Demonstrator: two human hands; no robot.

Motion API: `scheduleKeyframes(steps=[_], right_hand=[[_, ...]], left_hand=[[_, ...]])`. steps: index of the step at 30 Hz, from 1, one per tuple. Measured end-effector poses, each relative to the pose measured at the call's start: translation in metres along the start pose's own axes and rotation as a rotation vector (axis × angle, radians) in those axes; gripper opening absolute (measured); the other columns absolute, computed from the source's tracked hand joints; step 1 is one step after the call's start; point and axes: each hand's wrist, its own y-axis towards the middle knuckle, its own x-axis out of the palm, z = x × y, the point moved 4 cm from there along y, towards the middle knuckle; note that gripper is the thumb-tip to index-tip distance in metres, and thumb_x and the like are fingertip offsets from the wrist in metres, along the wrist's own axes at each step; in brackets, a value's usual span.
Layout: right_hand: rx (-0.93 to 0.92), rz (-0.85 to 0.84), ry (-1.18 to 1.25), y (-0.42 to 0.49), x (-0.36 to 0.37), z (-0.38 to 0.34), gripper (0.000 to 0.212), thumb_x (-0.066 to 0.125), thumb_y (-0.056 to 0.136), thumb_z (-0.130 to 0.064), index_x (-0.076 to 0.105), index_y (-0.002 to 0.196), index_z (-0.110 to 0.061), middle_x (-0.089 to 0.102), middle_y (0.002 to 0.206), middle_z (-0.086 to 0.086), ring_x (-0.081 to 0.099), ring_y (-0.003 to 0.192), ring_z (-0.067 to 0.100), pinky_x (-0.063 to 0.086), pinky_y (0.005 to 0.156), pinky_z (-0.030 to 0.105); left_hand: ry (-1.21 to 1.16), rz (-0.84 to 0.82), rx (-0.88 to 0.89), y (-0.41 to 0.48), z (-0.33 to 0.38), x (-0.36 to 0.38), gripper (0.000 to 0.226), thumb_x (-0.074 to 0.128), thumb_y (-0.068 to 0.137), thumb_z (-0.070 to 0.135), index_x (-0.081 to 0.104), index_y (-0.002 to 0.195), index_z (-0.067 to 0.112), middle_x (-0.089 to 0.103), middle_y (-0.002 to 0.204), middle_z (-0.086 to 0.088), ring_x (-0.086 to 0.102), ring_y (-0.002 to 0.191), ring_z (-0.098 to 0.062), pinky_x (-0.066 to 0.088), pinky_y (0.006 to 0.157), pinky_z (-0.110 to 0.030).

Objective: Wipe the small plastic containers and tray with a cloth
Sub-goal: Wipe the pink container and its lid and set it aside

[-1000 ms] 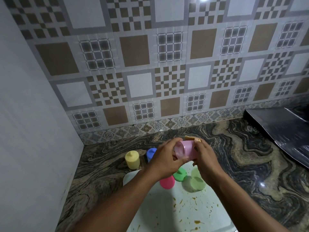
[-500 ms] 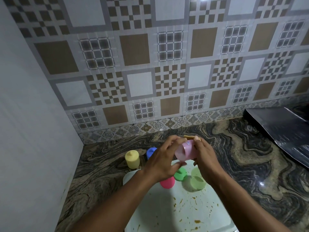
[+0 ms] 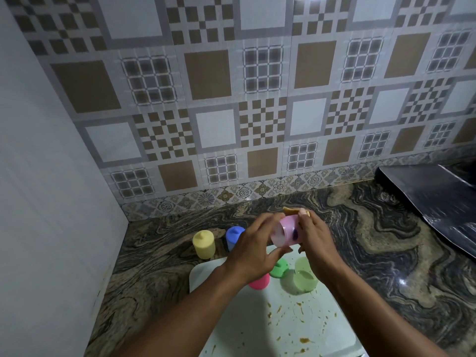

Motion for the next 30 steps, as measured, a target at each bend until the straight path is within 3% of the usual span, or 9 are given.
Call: scheduleKeyframes(steps=[3,6,12,15,17,22,24,27,30], right_hand=[[-0.001,-0.008,0.024,-0.001,0.000,0.000,0.035,0.036,0.108,-0.027,0.069,0.108,-0.015,0.069,0.088,0.005,0.058,0.059,-0.002,0.041,0.046,0.016],[-0.014,-0.006,0.041,-0.001,0.000,0.002,0.035,0.038,0.107,-0.031,0.069,0.106,-0.016,0.072,0.090,0.007,0.062,0.066,0.008,0.044,0.051,0.022],[-0.004,-0.002,0.007,0.001,0.000,0.002,0.036,0.037,0.107,-0.027,0.072,0.107,-0.019,0.074,0.094,0.007,0.060,0.066,0.005,0.041,0.048,0.020],[-0.016,-0.010,-0.001,-0.001,0.001,0.003,0.035,0.038,0.107,-0.029,0.072,0.107,-0.020,0.072,0.093,0.004,0.061,0.070,0.005,0.043,0.052,0.018],[-0.003,-0.018,0.027,0.000,0.002,0.008,0.036,0.037,0.107,-0.029,0.072,0.108,-0.019,0.073,0.093,0.004,0.064,0.072,0.006,0.044,0.054,0.017],[0.379,0.028,0.235,0.020,0.000,0.027,0.044,0.037,0.104,-0.035,0.075,0.100,-0.012,0.074,0.089,0.012,0.058,0.065,0.021,0.041,0.052,0.028],[0.624,0.044,0.512,0.029,-0.004,0.033,0.051,0.032,0.103,-0.040,0.070,0.103,-0.007,0.073,0.095,0.017,0.063,0.080,0.029,0.047,0.067,0.035],[0.714,0.137,0.680,0.039,-0.022,0.033,0.057,0.037,0.098,-0.054,0.062,0.117,-0.007,0.067,0.115,0.020,0.061,0.103,0.036,0.049,0.079,0.043],[0.683,0.140,0.643,0.041,-0.028,0.024,0.056,0.049,0.092,-0.061,0.061,0.104,-0.007,0.067,0.100,0.020,0.063,0.089,0.036,0.050,0.076,0.044]], left_hand=[[0.109,-0.042,0.146,0.000,-0.003,-0.004,0.072,0.078,0.084,0.035,0.043,0.146,0.024,0.039,0.147,0.005,0.056,0.122,-0.016,0.052,0.095,-0.032],[-0.044,-0.007,-0.090,0.000,-0.009,-0.006,0.088,0.079,0.076,0.058,0.035,0.149,0.036,0.046,0.144,0.009,0.062,0.112,-0.005,0.055,0.091,-0.025],[0.175,-0.023,0.215,-0.005,0.000,-0.005,0.069,0.077,0.085,0.034,0.045,0.144,0.021,0.043,0.146,-0.001,0.055,0.126,-0.020,0.056,0.092,-0.037],[0.078,0.013,0.100,-0.004,0.000,-0.008,0.080,0.077,0.082,0.048,0.042,0.148,0.021,0.040,0.147,0.002,0.049,0.129,-0.013,0.051,0.098,-0.028],[0.081,0.011,0.108,-0.005,0.000,-0.003,0.071,0.077,0.083,0.041,0.048,0.144,0.018,0.047,0.140,0.001,0.054,0.123,-0.015,0.053,0.094,-0.034],[0.219,-0.053,0.210,-0.003,-0.008,-0.001,0.062,0.072,0.083,0.034,0.050,0.139,0.020,0.049,0.135,-0.003,0.054,0.121,-0.022,0.053,0.092,-0.039],[0.210,-0.057,0.100,0.004,-0.018,-0.007,0.067,0.073,0.081,0.037,0.045,0.141,0.024,0.045,0.133,0.000,0.053,0.117,-0.020,0.054,0.088,-0.040],[0.175,-0.106,-0.136,0.020,-0.045,-0.016,0.073,0.076,0.078,0.038,0.040,0.140,0.028,0.044,0.133,0.001,0.051,0.117,-0.021,0.051,0.092,-0.040],[0.139,-0.223,-0.259,0.035,-0.070,-0.013,0.067,0.078,0.077,0.035,0.045,0.134,0.025,0.045,0.131,-0.001,0.050,0.121,-0.025,0.047,0.097,-0.039]])
